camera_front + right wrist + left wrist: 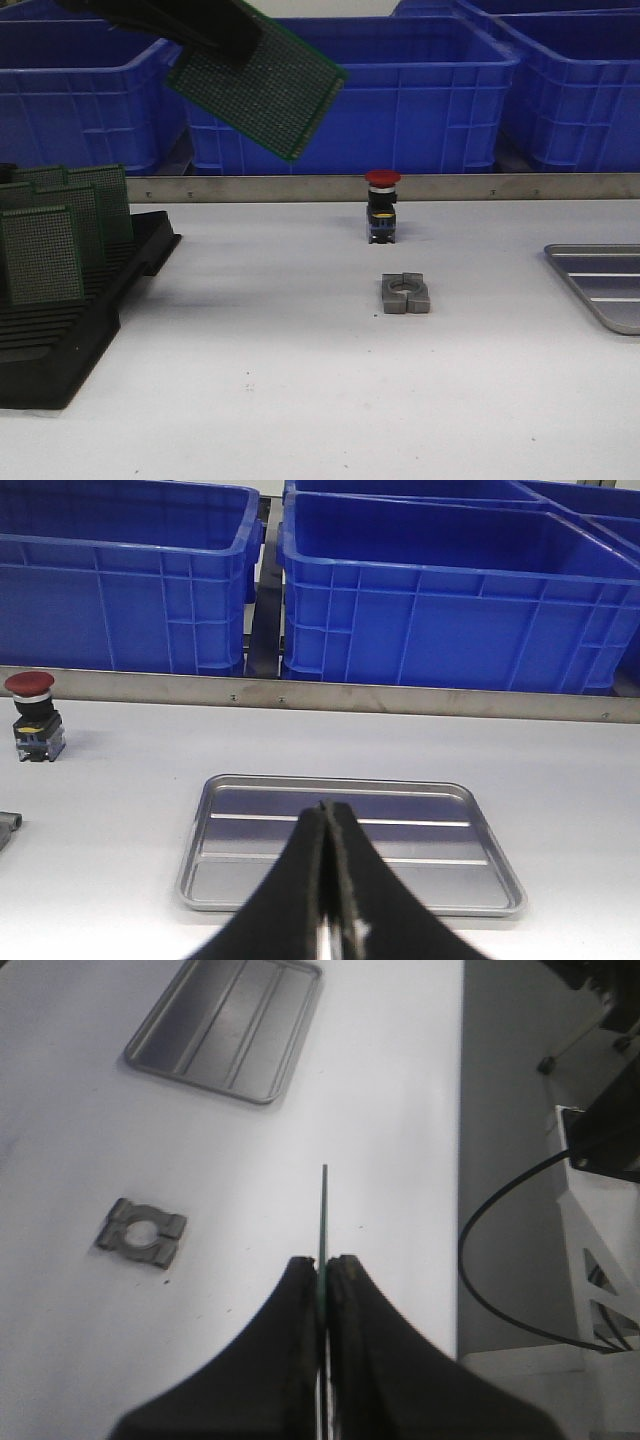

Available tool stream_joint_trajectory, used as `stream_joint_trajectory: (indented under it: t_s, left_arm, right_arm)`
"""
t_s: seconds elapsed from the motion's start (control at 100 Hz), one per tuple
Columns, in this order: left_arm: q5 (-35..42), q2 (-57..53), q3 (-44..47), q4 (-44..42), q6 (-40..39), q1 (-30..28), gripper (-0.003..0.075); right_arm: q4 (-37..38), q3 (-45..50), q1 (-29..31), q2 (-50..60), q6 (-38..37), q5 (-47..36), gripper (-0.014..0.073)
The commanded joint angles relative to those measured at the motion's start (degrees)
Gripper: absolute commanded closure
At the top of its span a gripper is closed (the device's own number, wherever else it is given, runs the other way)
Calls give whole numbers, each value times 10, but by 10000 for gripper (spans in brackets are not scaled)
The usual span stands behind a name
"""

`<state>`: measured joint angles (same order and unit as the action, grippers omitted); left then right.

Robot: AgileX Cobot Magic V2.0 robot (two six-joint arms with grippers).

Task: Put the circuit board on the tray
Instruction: 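Lift the board out of the rack with the left gripper toward the table center, then hold the board raised with the left gripper while the right gripper approaches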

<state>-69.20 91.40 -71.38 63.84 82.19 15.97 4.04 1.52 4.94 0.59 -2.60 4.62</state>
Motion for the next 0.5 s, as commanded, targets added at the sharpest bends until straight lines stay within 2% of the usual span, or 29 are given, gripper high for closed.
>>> stream_joint_trajectory:
  t_s: [0.0,0.24,0.49]
  left_arm:
    - [-22,-21,-17,49,-4,34,741]
    - [-22,-21,-17,49,-4,95,740]
    - [-22,-21,-17,49,-4,101,740]
  right_arm:
    - [5,0,5,12,2,-46,654]
    - [5,0,5,12,2,-46,654]
    - [5,0,5,12,2,-53,654]
